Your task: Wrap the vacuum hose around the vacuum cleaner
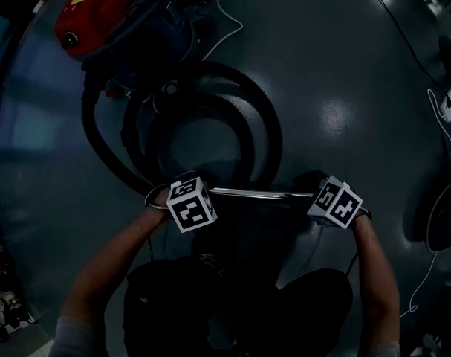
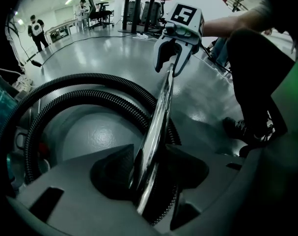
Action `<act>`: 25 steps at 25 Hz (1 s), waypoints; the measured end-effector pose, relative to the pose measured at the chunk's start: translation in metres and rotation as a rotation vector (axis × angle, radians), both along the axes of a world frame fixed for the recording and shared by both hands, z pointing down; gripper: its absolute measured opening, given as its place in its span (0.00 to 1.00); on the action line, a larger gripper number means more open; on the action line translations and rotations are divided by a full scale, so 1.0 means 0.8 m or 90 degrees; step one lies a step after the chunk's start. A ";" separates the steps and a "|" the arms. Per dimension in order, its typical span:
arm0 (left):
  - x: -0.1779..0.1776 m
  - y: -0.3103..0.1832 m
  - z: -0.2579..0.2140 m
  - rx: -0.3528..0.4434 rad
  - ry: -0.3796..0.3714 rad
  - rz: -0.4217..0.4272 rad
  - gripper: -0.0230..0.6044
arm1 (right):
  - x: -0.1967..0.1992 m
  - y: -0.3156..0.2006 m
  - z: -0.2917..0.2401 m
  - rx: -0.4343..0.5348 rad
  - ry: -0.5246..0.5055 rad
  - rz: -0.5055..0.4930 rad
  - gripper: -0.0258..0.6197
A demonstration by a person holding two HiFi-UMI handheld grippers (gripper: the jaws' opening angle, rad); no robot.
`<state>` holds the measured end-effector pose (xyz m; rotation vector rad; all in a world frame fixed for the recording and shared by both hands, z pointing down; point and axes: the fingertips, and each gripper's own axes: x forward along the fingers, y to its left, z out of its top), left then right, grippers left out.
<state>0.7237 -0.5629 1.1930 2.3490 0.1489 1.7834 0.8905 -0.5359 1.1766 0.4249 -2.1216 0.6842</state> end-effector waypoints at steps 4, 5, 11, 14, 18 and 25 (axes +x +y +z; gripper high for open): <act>-0.002 -0.004 -0.043 -0.027 0.003 -0.024 0.36 | -0.008 -0.014 -0.059 0.016 -0.041 0.072 0.33; -0.002 -0.005 -0.055 -0.030 0.003 -0.029 0.36 | -0.008 -0.016 -0.074 0.024 -0.042 0.085 0.33; 0.011 -0.010 -0.153 -0.021 0.030 -0.059 0.36 | -0.010 -0.014 -0.174 0.048 -0.076 0.196 0.33; 0.017 -0.007 -0.219 0.000 0.052 -0.062 0.20 | -0.021 -0.005 -0.239 0.055 -0.097 0.238 0.25; 0.020 0.017 -0.314 0.025 0.066 -0.041 0.05 | -0.042 0.021 -0.337 0.073 -0.132 0.261 0.20; 0.034 0.060 -0.492 0.035 0.104 -0.076 0.05 | -0.061 0.055 -0.518 0.112 -0.157 0.326 0.05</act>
